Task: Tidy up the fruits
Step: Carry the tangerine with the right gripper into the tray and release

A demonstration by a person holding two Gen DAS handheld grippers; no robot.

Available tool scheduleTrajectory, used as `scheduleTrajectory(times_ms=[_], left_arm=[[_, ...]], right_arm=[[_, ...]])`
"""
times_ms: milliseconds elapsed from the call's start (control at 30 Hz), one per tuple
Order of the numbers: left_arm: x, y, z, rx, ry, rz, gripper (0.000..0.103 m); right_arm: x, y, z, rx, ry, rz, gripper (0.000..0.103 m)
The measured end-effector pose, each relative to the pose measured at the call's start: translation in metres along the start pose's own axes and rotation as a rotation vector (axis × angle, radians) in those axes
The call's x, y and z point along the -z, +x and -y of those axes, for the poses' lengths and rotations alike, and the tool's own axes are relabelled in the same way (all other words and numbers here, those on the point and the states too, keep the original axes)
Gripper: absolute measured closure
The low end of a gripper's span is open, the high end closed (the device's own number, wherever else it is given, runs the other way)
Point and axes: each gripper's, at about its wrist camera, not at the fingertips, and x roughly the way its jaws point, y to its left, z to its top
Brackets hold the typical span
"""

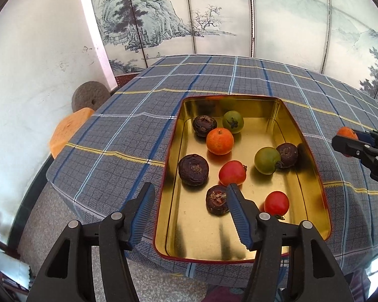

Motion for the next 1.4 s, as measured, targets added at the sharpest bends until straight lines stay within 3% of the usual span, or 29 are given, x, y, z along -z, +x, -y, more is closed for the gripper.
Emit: scheduleTrajectory(times_ms=[433,867,1033,1400], left_arm=[[-0.002,-0.008,-0.010,-0.027,-0.025,0.060,0.042],[-0.001,-0.008,-0.010,-0.022,-0.025,0.062,0.042],[-0.001,-0.010,-0.010,-0.066,-0.021,0.066,0.042],[-0.003,-0.011,-0.032,-0.105,-0.113,0.049,0.034]], right_arm=[[-0.021,0.025,-0.047,-0.109,-0.062,-0.004,0.069],[-0.023,0.051,-0.055,-0.121,-0.066,-0.029,0.069],[-0.021,0.056,-0.056,-0.122,-0.068,-0.037,0.069],[-0.019,0.068,-0.058,-0.119,-0.072,-0.059,0.068]])
